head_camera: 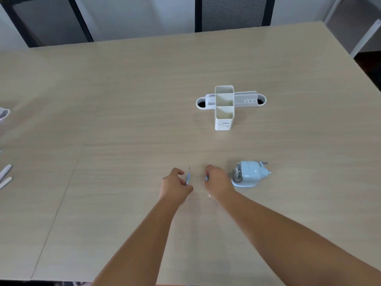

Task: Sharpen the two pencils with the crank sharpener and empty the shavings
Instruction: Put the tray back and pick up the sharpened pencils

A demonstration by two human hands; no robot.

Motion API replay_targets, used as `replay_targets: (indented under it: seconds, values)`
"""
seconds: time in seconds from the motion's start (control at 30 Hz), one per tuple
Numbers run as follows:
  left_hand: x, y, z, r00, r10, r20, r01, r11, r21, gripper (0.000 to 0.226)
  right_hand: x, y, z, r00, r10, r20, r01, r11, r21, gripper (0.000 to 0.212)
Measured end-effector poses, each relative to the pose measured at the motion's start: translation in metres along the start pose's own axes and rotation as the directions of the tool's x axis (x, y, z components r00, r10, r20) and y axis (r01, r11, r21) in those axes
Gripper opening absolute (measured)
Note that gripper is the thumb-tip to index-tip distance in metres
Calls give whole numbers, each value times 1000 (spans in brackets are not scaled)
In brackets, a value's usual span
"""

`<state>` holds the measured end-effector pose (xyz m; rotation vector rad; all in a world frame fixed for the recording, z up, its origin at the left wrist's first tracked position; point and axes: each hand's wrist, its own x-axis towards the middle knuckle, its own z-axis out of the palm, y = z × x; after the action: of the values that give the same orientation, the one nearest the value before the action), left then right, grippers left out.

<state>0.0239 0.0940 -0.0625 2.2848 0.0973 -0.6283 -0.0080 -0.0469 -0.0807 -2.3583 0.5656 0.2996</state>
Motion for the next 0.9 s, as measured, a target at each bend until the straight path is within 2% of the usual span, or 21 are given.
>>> replay_targets:
  seconds: [0.1, 0.2, 0.27, 0.4, 0.5, 0.67, 0.9]
  values:
    - [8, 7, -13, 1000, 9, 6, -8, 998, -60, 38, 4, -7, -3, 996, 91, -6, -91, 996, 25, 20]
    - [20, 24, -24, 999, 40, 4, -40, 990, -132, 30, 7, -19, -9, 982, 184, -38, -172, 963, 210, 38]
    - [30, 40, -30, 998, 64, -1, -63, 979, -193, 23, 14, -28, -22, 975, 199, -99, -158, 934, 321, 41]
    - [47, 81, -37, 991, 135, -8, -132, 954, -270, 7, 29, -41, -75, 956, 196, -218, -86, 899, 429, 23]
    - [59, 115, -40, 978, 208, -27, -207, 939, -276, 10, 43, -39, -116, 931, 223, -288, -60, 874, 483, 11]
    - [78, 156, -34, 953, 297, -57, -301, 913, -275, 11, 64, -28, -156, 896, 251, -365, -29, 855, 517, 9]
    - [105, 180, -11, 946, 308, -101, -324, 899, -293, 10, 89, -17, -163, 878, 264, -398, 16, 816, 578, 7]
